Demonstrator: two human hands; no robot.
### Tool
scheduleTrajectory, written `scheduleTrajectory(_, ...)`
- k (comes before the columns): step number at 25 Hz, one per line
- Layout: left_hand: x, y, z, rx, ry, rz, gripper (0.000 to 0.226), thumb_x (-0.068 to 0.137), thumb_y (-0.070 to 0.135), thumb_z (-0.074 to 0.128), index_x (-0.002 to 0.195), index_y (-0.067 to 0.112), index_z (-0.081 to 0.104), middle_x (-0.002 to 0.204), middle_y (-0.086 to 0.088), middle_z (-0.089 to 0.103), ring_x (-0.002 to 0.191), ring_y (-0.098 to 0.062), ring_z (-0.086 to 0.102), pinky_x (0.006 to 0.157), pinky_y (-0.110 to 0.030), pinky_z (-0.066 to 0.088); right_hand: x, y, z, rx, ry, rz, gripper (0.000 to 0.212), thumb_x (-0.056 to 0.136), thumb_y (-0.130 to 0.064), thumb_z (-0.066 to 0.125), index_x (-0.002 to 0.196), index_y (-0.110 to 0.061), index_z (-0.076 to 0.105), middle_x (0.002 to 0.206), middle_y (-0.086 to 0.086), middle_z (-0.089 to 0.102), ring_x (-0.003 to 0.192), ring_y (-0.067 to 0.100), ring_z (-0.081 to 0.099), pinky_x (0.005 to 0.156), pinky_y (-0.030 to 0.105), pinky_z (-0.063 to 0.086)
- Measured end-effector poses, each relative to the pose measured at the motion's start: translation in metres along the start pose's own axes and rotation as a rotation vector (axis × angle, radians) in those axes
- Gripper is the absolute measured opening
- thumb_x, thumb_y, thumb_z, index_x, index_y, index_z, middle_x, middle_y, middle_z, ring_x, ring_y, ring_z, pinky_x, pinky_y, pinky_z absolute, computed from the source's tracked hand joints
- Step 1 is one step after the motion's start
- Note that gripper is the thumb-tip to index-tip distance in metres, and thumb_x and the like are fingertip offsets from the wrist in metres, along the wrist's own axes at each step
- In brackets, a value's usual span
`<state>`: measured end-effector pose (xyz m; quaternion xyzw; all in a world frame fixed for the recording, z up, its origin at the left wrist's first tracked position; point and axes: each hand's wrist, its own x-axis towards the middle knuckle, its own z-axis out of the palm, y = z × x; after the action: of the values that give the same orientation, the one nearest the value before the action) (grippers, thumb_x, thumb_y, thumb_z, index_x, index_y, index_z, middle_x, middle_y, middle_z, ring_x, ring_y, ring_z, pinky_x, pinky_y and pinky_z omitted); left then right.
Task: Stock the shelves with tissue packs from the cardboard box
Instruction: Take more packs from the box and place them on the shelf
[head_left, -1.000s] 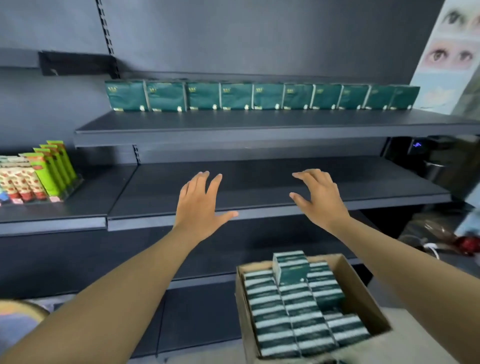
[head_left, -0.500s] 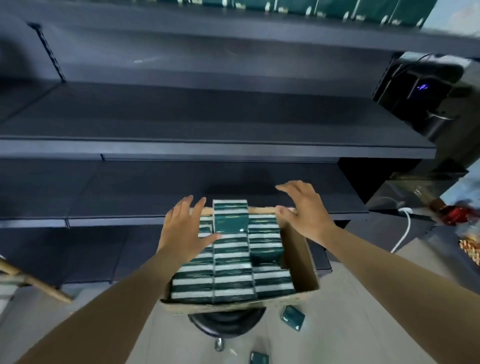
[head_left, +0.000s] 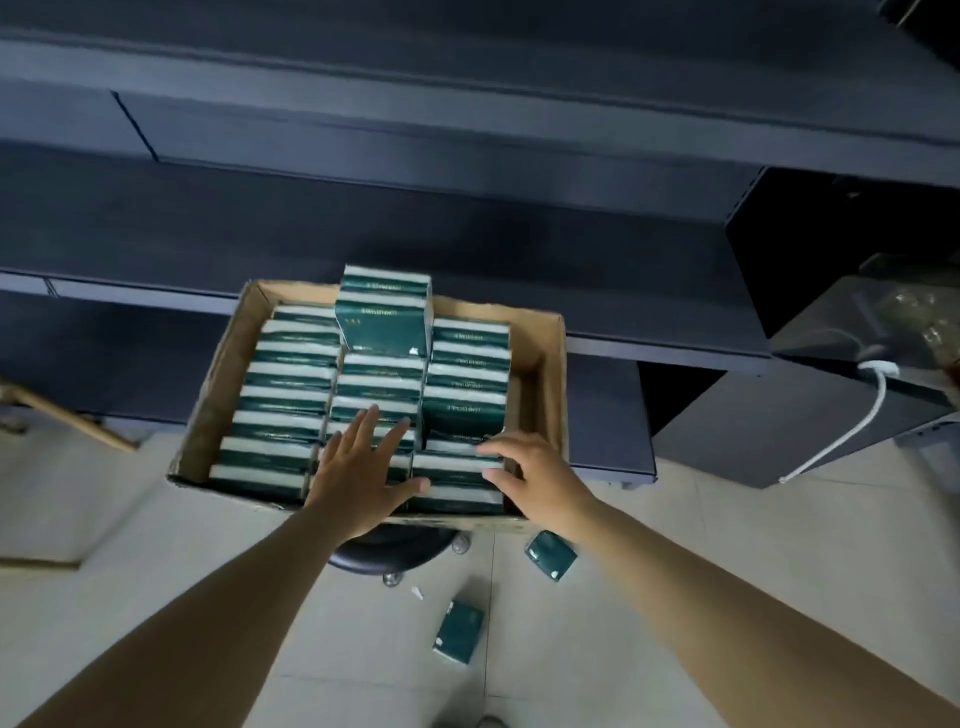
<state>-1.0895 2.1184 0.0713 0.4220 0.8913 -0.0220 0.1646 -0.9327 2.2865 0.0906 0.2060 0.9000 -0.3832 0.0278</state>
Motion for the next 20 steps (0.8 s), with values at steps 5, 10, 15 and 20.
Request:
scheduleTrajectory(5, 0.02, -0.002, 0.029, -0.007, -0.099, -0.056, 0.085, 0.083, 0.076, 0.026, 0.149, 0.035, -0.01, 0.155, -0.005, -0.025, 0.143, -0.022, -0.02, 0.117, -0.042, -0.005, 0.02, 0.025, 0.031, 0.095, -0.109, 0.071, 0.03, 0.096, -0.022, 0.05, 0.125, -0.02, 0.059, 0.131, -0.004, 0.053, 0.123, 0.01, 0.046, 0.1, 0.014, 0.028)
scheduleTrajectory(10, 0.023, -0.007, 0.034, -0.036, -0.137, -0.03, 0.099, 0.072, 0.083, 0.029, 0.147, 0.036, -0.017, 0.151, -0.004, -0.035, 0.14, -0.021, -0.028, 0.116, -0.044, -0.011, 0.034, 0.028, 0.04, 0.184, -0.079, 0.147, 0.033, 0.094, -0.026, 0.054, 0.126, -0.022, 0.057, 0.134, -0.001, 0.048, 0.125, 0.012, 0.043, 0.098, 0.014, 0.025)
scheduleTrajectory(15, 0.026, -0.008, 0.034, -0.047, -0.182, -0.017, 0.11, 0.06, 0.089, 0.025, 0.145, 0.037, -0.021, 0.148, -0.003, -0.04, 0.139, -0.021, -0.032, 0.115, -0.045, -0.013, 0.037, 0.031, 0.042, 0.241, -0.039, 0.084, 0.04, 0.085, -0.018, 0.067, 0.124, -0.022, 0.059, 0.13, 0.0, 0.047, 0.123, 0.009, 0.042, 0.105, 0.017, 0.026)
scheduleTrajectory(20, 0.027, -0.009, 0.035, -0.049, -0.187, -0.003, 0.112, 0.057, 0.089, 0.023, 0.144, 0.037, -0.023, 0.147, -0.004, -0.041, 0.138, -0.022, -0.033, 0.115, -0.046, -0.014, 0.043, 0.038, 0.049, 0.151, 0.049, 0.065, 0.036, 0.089, -0.008, 0.059, 0.124, -0.02, 0.06, 0.131, 0.003, 0.046, 0.124, 0.013, 0.041, 0.104, 0.013, 0.022)
